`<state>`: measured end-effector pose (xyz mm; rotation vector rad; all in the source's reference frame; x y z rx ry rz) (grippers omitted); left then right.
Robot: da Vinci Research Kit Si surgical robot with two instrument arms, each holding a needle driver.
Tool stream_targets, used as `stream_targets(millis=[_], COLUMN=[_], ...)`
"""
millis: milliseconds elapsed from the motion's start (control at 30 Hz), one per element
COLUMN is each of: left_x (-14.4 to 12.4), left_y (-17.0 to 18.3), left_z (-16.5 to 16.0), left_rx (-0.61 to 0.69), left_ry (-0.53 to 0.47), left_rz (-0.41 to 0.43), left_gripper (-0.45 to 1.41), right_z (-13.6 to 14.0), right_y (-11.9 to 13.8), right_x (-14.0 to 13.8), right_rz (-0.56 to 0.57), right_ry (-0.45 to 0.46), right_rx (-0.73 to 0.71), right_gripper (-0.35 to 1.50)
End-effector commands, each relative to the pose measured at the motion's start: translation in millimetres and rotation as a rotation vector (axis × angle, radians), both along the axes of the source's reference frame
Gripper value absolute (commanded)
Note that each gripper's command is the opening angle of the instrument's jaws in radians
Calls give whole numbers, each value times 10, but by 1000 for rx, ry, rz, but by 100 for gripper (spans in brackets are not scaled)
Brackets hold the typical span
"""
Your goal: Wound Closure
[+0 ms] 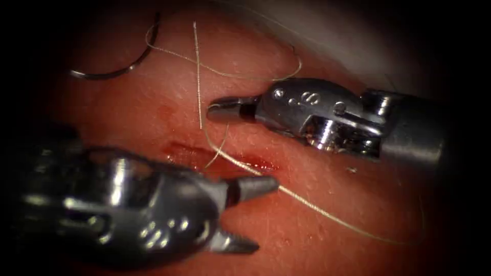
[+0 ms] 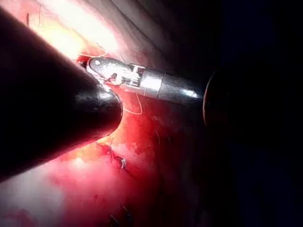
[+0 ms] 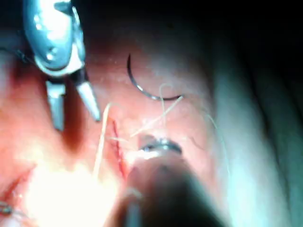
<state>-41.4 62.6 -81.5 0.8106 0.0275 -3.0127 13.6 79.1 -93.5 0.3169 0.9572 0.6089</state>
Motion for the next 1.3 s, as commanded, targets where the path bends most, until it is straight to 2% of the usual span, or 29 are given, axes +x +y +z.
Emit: stream_targets(millis=[33, 200, 433, 467, 633, 900, 1067, 1167, 1200, 1300], left_x=[-10, -36, -37, -36, -41, -63, -62, -61, -61, -61], left_y=[-5, -15, -17, -20, -26, -22, -22, -27, -29, -34], left_z=[2, 0, 43, 58, 79, 81, 94, 100, 101, 94], left_rx=[-1, -75, -144, -156, -154, -177, -192, -194, -202, -229], left_ry=[11, 102, 156, 168, 165, 127, 128, 106, 97, -11], left_rz=[-18, -36, -26, -32, -33, -20, -3, 36, 52, 63], left_gripper=[67, 70, 66, 64, 62, 56, 40, -5, -34, -35], right_z=[4, 6, 7, 7, 8, 10, 9, 10, 10, 10], right_y=[5, 0, -3, -3, -1, -3, -3, -3, -3, -2], right_x=[7, 17, 25, 25, 25, 26, 26, 26, 26, 25], right_rz=[0, 5, 4, 4, 5, 9, 9, 9, 9, 9], right_ry=[-21, -47, -60, -60, -66, -66, -66, -66, -66, -67], right_rx=[1, 8, 8, 8, 15, 18, 18, 18, 18, 18], right_gripper=[-35, -35, -35, -35, -35, -35, -35, -35, -35, -35])
